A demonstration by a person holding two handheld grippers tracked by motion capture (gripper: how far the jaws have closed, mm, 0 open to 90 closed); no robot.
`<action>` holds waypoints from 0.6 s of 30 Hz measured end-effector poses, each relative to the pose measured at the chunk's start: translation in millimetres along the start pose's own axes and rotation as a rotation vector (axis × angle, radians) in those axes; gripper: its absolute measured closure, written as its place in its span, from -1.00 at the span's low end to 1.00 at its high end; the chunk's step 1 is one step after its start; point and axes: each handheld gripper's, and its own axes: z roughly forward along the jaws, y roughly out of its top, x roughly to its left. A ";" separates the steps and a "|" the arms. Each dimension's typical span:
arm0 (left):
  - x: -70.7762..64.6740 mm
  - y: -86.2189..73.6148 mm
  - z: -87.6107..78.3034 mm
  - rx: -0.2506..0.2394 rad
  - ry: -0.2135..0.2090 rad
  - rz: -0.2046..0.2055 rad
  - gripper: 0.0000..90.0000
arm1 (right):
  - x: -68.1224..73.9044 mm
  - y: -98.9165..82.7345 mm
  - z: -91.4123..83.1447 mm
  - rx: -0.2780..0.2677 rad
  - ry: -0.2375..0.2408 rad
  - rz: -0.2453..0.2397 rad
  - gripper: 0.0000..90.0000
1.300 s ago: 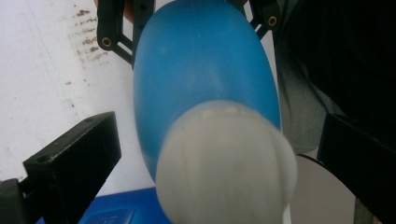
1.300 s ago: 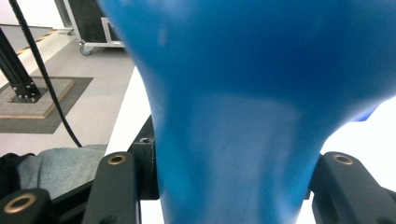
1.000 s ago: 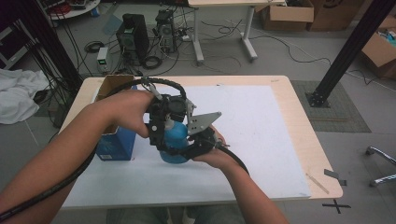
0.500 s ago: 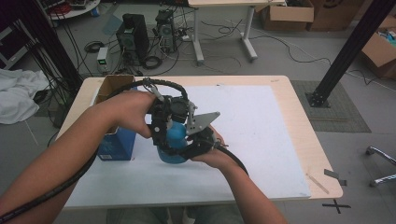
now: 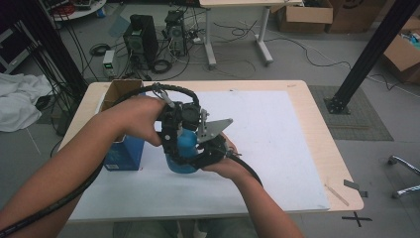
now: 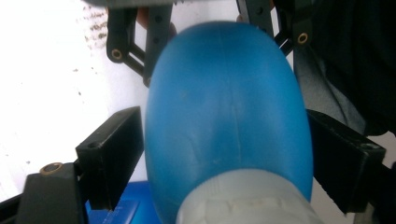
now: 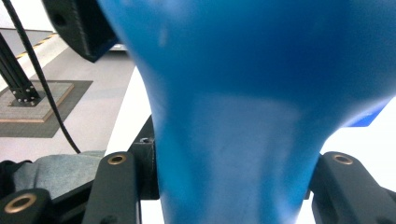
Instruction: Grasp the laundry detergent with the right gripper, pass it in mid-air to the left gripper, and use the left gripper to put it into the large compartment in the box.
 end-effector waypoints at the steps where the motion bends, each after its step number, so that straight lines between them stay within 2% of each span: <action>1: 0.0 -0.2 0.1 0.000 0.001 -0.003 -0.59 | -0.4 0.1 -0.2 -0.002 -0.002 -0.003 0.01; 8: 0.7 0.3 0.2 0.004 0.005 -0.004 -0.47 | -0.9 -0.1 -0.4 0.000 -0.001 0.000 0.01; 18: -0.7 1.7 1.7 0.007 0.014 0.000 -0.40 | -0.7 -0.6 0.0 0.001 0.003 0.010 0.01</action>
